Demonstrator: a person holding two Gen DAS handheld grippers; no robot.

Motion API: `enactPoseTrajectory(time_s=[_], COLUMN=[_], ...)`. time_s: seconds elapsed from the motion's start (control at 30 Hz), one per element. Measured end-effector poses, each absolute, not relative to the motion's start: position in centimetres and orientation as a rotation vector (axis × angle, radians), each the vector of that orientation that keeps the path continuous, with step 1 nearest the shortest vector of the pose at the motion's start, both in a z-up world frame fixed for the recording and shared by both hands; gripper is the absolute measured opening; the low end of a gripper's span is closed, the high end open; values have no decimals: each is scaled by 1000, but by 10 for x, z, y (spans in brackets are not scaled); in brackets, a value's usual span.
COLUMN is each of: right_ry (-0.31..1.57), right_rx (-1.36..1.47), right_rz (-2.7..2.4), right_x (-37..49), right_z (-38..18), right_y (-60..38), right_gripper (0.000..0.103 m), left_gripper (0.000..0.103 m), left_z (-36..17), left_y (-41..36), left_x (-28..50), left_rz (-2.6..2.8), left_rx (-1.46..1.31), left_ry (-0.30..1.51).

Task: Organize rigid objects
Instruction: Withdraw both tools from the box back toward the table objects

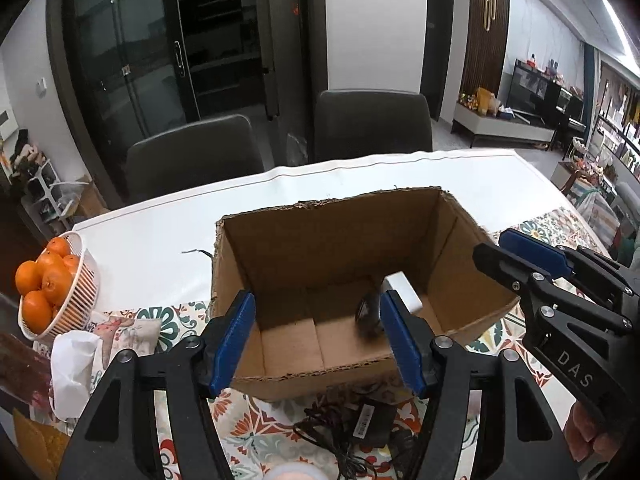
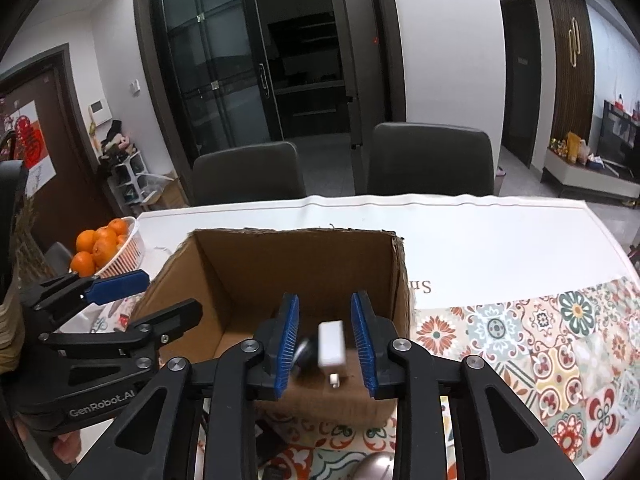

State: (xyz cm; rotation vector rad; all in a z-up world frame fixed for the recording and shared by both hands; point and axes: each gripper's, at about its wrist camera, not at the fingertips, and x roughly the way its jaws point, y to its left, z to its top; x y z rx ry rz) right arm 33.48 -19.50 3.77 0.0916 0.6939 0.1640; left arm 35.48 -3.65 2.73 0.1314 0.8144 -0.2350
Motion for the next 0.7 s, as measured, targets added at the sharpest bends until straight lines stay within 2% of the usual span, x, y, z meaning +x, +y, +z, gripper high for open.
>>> enactPoseTrajectory(time_s=[0.13,0.6,0.7], right_ry=[673,606,584], right_rx=[93,91,78], right_rz=[158,144,133], right_x=[322,268,258], right_z=[44,59,61], right_y=[-196,-206,-207], right_gripper=[37,47,52], left_gripper=[65,70,72], left_z=[35,47,45], left_y=[-34,-38,-39], left_x=[337,272,260], left_rz=[-229,-233,-229], left_rx=[136,124,111], left_ry=[782,691,684])
